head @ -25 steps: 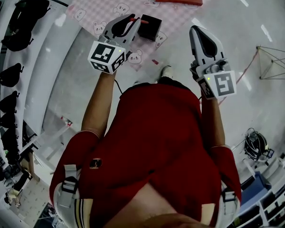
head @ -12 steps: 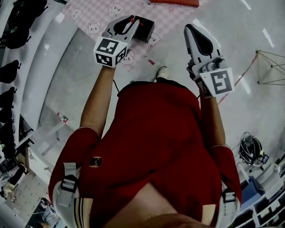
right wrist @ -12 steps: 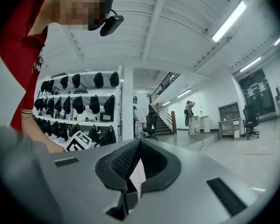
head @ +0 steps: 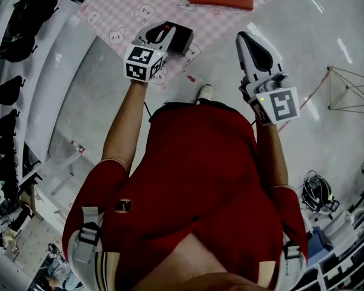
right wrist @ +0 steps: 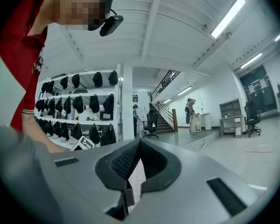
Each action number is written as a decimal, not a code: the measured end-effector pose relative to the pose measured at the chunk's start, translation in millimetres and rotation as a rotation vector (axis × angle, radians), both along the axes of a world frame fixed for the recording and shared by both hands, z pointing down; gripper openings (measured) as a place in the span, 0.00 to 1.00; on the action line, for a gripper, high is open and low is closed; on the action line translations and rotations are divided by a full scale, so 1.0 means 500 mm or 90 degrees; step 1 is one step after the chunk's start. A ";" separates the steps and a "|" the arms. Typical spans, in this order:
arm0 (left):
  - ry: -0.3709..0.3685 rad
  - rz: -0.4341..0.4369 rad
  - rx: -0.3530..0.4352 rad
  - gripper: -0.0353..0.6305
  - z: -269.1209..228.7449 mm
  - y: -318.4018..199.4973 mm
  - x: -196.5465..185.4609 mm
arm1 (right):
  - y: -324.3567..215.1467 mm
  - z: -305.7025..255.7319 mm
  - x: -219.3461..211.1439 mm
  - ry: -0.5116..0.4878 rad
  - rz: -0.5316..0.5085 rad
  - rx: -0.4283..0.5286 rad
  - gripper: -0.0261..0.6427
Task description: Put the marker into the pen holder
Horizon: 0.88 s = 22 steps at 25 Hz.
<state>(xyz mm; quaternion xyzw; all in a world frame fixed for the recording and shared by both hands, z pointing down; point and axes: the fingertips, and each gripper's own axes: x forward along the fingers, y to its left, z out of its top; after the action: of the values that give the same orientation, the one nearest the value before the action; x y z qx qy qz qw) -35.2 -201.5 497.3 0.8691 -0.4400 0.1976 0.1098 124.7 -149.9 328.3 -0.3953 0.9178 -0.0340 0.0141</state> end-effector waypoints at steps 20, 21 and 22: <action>-0.037 -0.044 -0.042 0.17 0.079 -0.043 -0.007 | -0.055 0.036 -0.065 0.019 -0.083 -0.004 0.04; -0.037 -0.047 -0.041 0.17 0.078 -0.044 -0.007 | -0.056 0.036 -0.068 0.020 -0.087 -0.003 0.04; -0.038 -0.048 -0.041 0.17 0.077 -0.046 -0.007 | -0.058 0.036 -0.071 0.020 -0.091 -0.004 0.04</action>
<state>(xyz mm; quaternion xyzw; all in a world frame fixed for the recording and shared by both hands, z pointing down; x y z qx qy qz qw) -38.7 -224.4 535.9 0.8414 -0.4693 0.2333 0.1318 89.1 -179.0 346.0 -0.3296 0.9436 -0.0315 -0.0036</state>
